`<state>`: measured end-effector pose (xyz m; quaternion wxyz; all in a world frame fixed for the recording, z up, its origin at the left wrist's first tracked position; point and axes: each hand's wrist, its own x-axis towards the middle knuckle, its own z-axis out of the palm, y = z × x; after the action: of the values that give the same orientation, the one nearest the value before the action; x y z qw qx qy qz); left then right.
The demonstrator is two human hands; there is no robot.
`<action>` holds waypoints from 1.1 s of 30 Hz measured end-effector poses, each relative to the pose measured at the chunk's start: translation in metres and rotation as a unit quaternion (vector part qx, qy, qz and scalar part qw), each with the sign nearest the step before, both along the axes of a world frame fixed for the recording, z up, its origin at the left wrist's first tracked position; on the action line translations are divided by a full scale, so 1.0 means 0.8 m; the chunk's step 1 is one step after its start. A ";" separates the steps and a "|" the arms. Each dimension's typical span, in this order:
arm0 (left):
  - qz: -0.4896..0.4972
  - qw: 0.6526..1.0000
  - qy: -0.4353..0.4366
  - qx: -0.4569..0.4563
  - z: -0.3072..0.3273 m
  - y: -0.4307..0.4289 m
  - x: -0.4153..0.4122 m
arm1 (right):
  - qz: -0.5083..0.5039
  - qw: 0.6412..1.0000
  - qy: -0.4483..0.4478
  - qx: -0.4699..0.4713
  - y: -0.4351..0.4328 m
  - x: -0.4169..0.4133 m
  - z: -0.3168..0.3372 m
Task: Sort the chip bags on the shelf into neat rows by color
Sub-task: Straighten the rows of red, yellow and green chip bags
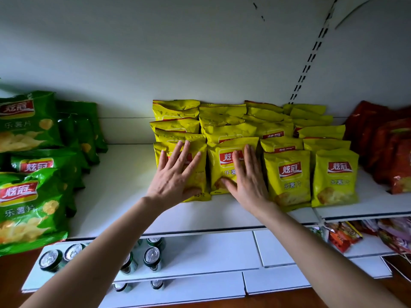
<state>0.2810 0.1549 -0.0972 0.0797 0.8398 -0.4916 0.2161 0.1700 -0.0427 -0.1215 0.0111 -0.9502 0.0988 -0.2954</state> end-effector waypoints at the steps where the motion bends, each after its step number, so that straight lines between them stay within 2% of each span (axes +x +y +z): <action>1: 0.002 1.000 -0.001 0.006 0.001 0.000 -0.001 | -0.007 1.000 0.012 0.003 0.000 -0.001 0.001; 14: 0.006 1.000 0.019 0.002 -0.001 -0.003 -0.015 | -0.003 1.000 0.018 0.015 0.011 -0.006 0.024; 19: -0.001 1.000 0.017 -0.012 -0.008 -0.002 -0.015 | 0.022 0.998 -0.019 0.058 0.008 -0.027 0.038; 24: -0.014 0.999 0.018 -0.039 -0.004 -0.023 -0.043 | 0.018 0.988 -0.087 0.125 -0.042 -0.086 0.065; 29: -0.084 0.993 0.010 -0.080 -0.005 -0.107 -0.121 | -0.072 0.977 -0.116 0.163 -0.116 -0.150 0.071; 33: -0.094 0.994 0.013 -0.058 -0.009 -0.178 -0.157 | -0.180 0.951 -0.009 0.252 -0.176 -0.186 0.063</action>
<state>0.1553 0.0128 -0.1042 0.1547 0.7867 -0.5536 0.2253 0.0211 -0.1834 -0.0710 0.1975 -0.8802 0.3393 -0.2667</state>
